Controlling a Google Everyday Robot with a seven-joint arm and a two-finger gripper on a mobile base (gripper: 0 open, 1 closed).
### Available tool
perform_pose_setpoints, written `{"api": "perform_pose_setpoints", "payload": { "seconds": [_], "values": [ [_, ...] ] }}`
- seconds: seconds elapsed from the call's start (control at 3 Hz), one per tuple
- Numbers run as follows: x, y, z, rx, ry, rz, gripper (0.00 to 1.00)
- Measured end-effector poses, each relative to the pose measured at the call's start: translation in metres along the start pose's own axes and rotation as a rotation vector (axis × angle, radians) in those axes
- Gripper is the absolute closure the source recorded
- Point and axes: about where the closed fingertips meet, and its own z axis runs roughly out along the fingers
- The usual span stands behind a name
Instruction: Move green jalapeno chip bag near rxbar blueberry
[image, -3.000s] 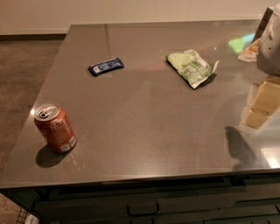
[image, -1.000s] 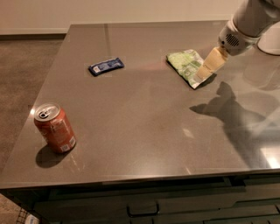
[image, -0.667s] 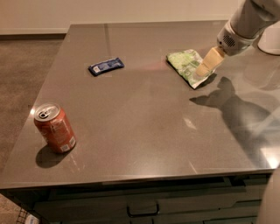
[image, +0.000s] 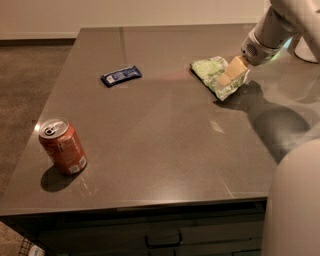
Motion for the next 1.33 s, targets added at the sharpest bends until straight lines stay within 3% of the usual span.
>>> {"api": "perform_pose_setpoints", "payload": {
  "seconds": [0.33, 0.67, 1.33],
  "values": [
    [-0.006, -0.005, 0.012, 0.008, 0.01, 0.015, 0.0],
    [-0.01, -0.005, 0.022, 0.013, 0.038, 0.019, 0.17],
    [-0.017, 0.001, 0.031, 0.012, 0.08, 0.006, 0.64]
  ]
}}
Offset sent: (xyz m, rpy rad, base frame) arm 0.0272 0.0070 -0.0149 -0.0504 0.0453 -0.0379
